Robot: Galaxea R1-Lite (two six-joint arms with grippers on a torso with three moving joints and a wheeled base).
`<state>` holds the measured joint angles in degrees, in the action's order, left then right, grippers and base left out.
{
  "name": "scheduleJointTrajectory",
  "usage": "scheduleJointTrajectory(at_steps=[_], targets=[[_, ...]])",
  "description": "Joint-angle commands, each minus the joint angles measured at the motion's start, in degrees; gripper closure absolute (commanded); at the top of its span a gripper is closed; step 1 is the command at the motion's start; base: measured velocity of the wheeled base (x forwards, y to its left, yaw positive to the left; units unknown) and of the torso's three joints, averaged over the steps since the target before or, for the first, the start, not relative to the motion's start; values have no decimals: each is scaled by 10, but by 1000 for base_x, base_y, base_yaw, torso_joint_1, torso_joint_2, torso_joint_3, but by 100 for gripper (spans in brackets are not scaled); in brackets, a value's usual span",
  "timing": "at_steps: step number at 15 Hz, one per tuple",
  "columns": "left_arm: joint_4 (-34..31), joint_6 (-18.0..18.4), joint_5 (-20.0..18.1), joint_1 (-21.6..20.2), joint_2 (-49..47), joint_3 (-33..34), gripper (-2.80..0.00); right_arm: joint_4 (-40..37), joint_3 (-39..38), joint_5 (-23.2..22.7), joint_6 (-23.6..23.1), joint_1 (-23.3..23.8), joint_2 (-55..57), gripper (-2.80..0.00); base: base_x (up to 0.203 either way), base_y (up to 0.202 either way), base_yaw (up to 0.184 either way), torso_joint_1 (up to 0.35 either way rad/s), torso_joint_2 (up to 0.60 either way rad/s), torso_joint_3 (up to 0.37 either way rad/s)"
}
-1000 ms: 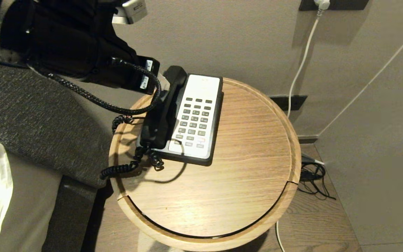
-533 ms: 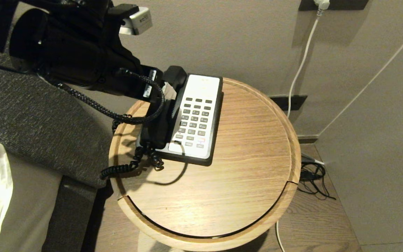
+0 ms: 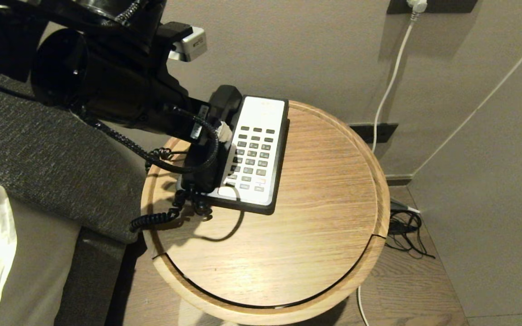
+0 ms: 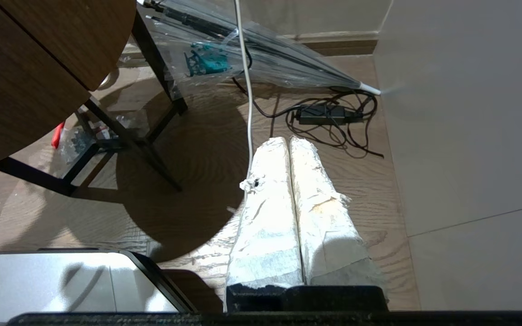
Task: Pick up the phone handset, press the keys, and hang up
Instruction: Pick up the desk phone handset
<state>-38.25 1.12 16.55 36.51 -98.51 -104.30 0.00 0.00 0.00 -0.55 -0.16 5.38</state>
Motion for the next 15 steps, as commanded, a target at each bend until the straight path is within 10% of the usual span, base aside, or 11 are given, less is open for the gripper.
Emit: scheduleJointTrajectory(at_steps=[1, 15], targets=[[-2, 0, 6, 5, -5, -1, -280, 0, 0, 0, 0, 0, 0, 0, 0, 0, 0, 0, 0, 0], [-58, -81, 23, 21, -25, -40, -280, -4, 2, 0, -1, 0, 0, 0, 0, 0, 0, 0, 0, 0]])
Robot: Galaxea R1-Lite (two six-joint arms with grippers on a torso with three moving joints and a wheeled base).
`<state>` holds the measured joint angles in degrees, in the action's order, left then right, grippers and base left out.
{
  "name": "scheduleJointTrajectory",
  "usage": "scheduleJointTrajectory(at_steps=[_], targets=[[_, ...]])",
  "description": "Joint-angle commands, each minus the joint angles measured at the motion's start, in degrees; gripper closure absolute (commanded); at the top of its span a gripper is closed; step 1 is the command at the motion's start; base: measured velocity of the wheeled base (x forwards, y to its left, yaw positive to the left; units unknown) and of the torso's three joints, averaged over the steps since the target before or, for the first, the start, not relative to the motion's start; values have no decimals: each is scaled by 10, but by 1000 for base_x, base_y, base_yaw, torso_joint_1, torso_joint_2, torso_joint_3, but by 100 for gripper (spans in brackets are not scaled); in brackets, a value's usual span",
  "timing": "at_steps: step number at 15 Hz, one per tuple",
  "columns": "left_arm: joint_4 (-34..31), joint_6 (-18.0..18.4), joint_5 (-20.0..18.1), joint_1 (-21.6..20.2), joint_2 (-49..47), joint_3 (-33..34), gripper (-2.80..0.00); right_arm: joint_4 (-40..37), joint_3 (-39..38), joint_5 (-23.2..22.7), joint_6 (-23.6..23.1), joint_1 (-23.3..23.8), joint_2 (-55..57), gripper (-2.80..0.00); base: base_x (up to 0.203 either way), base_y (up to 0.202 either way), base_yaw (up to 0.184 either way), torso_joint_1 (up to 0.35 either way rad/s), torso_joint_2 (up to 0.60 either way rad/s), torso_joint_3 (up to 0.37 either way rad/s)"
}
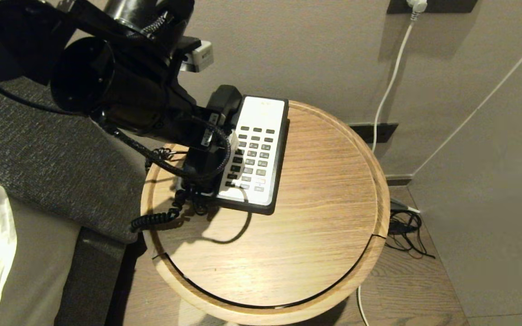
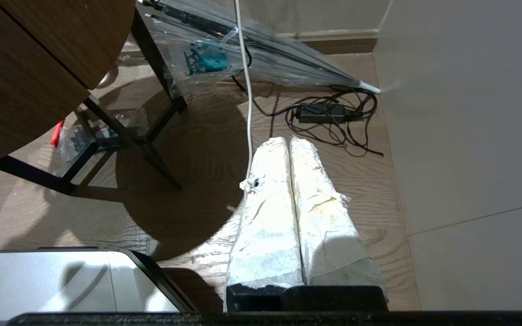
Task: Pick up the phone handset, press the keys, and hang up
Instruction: Pick up the desk phone handset
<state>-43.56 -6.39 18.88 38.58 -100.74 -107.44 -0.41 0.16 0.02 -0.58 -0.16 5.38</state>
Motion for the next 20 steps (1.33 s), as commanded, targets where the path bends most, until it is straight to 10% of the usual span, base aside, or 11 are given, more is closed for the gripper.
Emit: scheduleJointTrajectory(at_steps=[1, 9, 10, 20], targets=[[-13, -13, -3, 0, -4, -15, -280, 0, 0, 0, 0, 0, 0, 0, 0, 0, 0, 0, 0, 0], [-17, -33, -4, 0, -13, -22, -280, -2, 0, 0, 0, 0, 0, 0, 0, 0, 0, 0, 0, 0], [-16, -33, -4, 0, -13, -22, 0, -2, 0, 0, 0, 0, 1, 0, 0, 0, 0, 0, 0, 0], [-16, -34, -4, 3, -3, -21, 0, -2, 1, -1, -1, 0, 0, 0, 0, 0, 0, 0, 0, 0]])
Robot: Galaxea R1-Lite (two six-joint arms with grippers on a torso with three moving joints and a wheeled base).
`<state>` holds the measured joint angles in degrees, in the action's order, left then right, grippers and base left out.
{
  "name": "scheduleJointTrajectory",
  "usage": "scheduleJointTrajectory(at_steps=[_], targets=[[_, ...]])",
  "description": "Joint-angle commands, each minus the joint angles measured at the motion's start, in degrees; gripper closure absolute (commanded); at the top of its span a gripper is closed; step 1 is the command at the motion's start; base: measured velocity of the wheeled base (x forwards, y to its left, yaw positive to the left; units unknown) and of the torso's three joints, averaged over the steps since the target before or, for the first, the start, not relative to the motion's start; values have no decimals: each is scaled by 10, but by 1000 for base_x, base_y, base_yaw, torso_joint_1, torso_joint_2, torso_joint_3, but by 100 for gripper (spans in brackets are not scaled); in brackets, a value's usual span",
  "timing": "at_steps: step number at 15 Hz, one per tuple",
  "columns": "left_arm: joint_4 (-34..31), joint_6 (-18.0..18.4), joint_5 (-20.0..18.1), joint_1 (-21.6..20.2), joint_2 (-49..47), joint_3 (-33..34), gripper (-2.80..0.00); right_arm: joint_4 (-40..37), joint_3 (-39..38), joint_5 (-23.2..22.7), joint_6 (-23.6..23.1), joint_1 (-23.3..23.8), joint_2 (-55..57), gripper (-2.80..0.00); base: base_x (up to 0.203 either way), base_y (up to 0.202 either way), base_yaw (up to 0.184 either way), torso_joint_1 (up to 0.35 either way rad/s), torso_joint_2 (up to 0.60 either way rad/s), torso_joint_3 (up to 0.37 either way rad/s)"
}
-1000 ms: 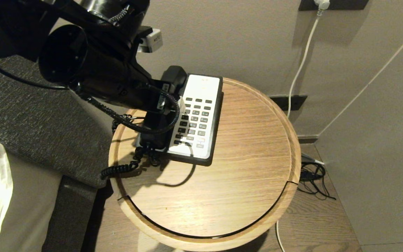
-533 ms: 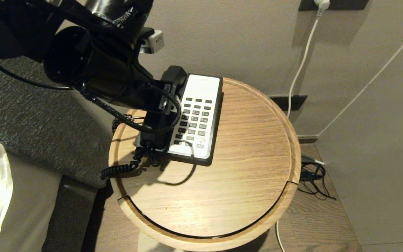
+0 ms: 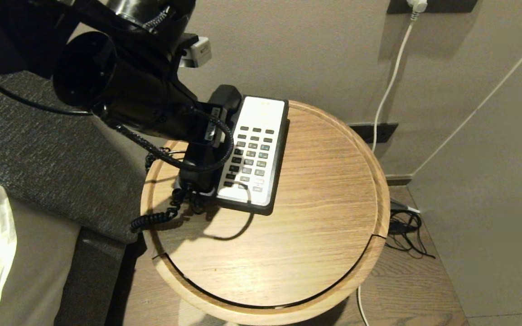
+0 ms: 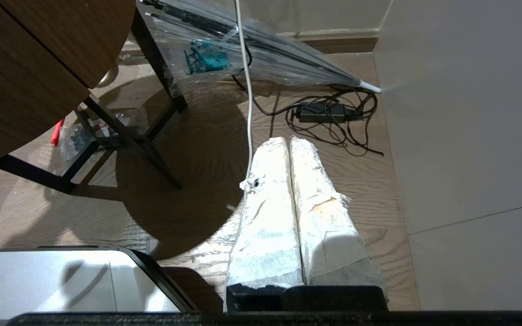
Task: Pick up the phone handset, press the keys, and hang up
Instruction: Pick up the desk phone handset, then dial the number
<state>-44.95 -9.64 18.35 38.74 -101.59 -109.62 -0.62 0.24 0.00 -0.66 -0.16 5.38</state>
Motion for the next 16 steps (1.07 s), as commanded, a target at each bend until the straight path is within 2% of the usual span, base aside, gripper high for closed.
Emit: scheduleJointTrajectory(at_steps=[1, 6, 10, 13, 15, 16], targets=[[-2, -2, 1, 2, 7, 2, 0, 0, 0, -1, 0, 0, 0, 0, 0, 0, 0, 0, 0, 0], [-8, -1, 1, 10, 56, 5, 0, 6, -2, -1, 0, 0, 0, 0, 0, 0, 0, 0, 0, 0], [-45, 1, 1, 19, 167, 33, 0, 6, -2, 0, 0, 0, 0, 0, 0, 0, 0, 0, 0, 0], [-51, 5, 1, 22, 291, 112, 0, 3, -1, 0, -1, 0, 0, 0, 0, 0, 0, 0, 0, 0], [-51, 11, 1, 19, 384, 208, 0, 1, 12, 1, 3, 0, 0, 0, 0, 0, 0, 0, 0, 0], [-50, 21, 0, 13, 427, 254, 0, -17, 47, 1, 3, 0, 0, 0, 0, 0, 0, 0, 0, 0]])
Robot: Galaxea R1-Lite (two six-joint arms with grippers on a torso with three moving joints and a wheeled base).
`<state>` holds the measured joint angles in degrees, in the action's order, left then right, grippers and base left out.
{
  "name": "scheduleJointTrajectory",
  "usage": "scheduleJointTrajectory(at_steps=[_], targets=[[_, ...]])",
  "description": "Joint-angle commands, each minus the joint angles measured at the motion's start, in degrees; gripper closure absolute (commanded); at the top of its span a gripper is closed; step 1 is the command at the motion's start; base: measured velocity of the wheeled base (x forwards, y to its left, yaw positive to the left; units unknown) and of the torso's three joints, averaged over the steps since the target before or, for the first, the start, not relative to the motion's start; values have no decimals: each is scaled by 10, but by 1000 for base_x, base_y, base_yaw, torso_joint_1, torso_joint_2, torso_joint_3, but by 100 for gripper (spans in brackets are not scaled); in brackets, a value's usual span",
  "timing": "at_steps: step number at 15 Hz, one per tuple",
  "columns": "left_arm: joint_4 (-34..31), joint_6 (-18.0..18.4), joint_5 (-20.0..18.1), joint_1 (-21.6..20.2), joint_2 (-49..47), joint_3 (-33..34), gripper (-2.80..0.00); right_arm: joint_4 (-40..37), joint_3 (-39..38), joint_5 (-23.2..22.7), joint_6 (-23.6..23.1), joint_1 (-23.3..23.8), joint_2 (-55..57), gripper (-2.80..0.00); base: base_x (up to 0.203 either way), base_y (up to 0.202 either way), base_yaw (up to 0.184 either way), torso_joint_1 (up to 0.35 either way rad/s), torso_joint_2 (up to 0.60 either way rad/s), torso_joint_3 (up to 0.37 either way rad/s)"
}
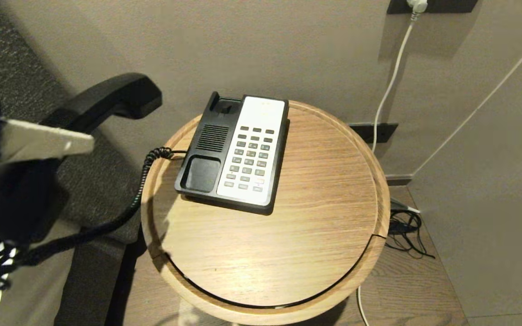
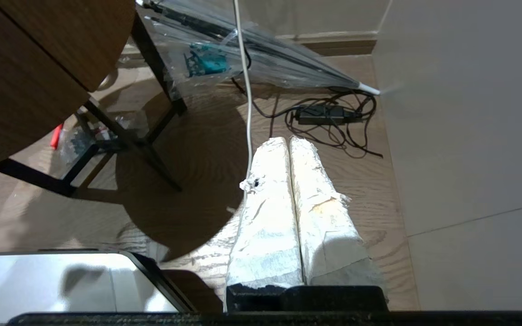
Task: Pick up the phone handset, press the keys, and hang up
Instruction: Dial the number
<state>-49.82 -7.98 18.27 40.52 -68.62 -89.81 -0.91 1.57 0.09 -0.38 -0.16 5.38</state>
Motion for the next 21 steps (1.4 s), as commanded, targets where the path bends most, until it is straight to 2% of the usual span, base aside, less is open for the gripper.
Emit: scheduleJointTrajectory(at_steps=[1, 3, 5, 6, 9, 12, 13, 14, 15, 16, 18, 20, 21], targets=[[0, 16, 0, -11, 140, 104, 0, -62, 93, -1, 1, 0, 0, 0, 0, 0, 0, 0, 0, 0], [2, 31, -6, -19, 213, 172, 0, -224, 255, -20, 2, 0, 0, 0, 0, 0, 0, 0, 0, 0], [3, 39, -22, -25, 247, 195, 0, -394, 395, -59, 3, 0, 1, 0, 0, 0, 0, 0, 0, 0], [3, 39, -23, -25, 248, 192, 0, -431, 436, -72, 6, 1, 13, 0, 0, 0, 0, 0, 0, 0], [4, 36, -23, -25, 236, 184, 0, -418, 530, -88, 64, 2, 162, 0, 0, 0, 0, 0, 0, 0], [5, 31, -44, -26, 227, 182, 0, -396, 659, -99, 105, 1, 413, 0, 0, 0, 0, 0, 0, 0], [11, 29, -59, -40, 224, 183, 0, -391, 712, -102, 119, -10, 509, 0, 0, 0, 0, 0, 0, 0], [30, 27, -81, -58, 224, 187, 0, -388, 754, -103, 131, -30, 577, 0, 0, 0, 0, 0, 0, 0], [62, 20, -115, -71, 225, 199, 0, -389, 805, -103, 148, -65, 646, 0, 0, 0, 0, 0, 0, 0], [79, 10, -133, -74, 227, 214, 0, -396, 852, -103, 162, -112, 701, 0, 0, 0, 0, 0, 0, 0], [85, 3, -137, -77, 221, 217, 0, -420, 923, -102, 199, -240, 787, 0, 0, 0, 0, 0, 0, 0], [85, 2, -137, -79, 220, 216, 0, -426, 970, -90, 268, -346, 856, 0, 0, 0, 0, 0, 0, 0], [85, 2, -137, -81, 222, 221, 0, -426, 994, -86, 300, -384, 882, 0, 0, 0, 0, 0, 0, 0]])
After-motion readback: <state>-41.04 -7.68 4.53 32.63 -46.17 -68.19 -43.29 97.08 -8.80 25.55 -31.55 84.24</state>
